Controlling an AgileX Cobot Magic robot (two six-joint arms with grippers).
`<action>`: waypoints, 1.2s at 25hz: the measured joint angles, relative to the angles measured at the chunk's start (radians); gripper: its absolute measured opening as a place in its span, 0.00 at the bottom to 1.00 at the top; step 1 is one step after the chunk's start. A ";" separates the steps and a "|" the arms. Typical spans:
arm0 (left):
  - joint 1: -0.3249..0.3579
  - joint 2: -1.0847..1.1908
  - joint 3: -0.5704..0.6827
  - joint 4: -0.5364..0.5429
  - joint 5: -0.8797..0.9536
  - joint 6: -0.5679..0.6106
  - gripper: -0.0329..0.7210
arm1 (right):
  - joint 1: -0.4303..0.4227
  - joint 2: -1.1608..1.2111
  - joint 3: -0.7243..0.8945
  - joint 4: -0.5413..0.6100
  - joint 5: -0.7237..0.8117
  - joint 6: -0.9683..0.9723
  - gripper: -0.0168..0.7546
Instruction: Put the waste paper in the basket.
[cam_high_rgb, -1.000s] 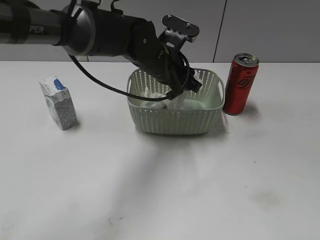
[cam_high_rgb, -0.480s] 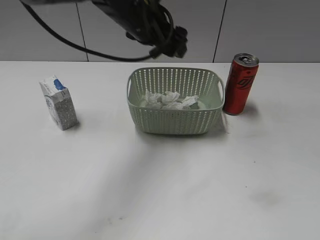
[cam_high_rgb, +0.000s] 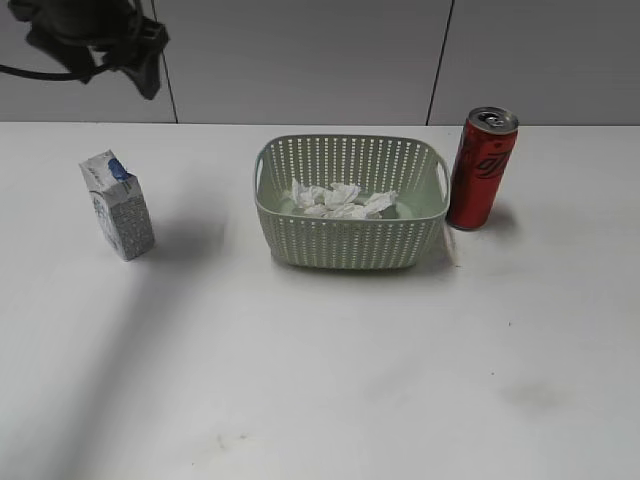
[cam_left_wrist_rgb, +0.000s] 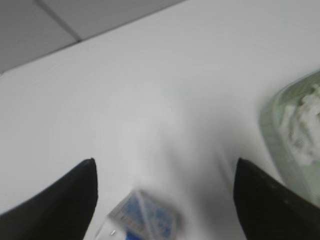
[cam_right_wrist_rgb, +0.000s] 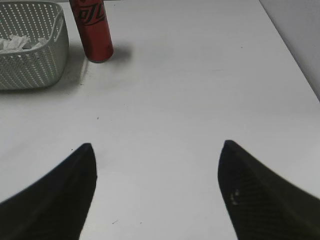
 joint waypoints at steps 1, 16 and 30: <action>0.030 0.000 0.000 0.001 0.035 -0.002 0.87 | 0.000 0.000 0.000 0.000 0.000 0.000 0.76; 0.192 -0.186 0.225 -0.001 0.074 -0.003 0.82 | 0.000 0.000 0.000 0.000 0.000 0.000 0.76; 0.288 -0.853 0.996 0.005 -0.115 -0.003 0.81 | 0.000 0.000 0.000 0.000 0.000 0.000 0.76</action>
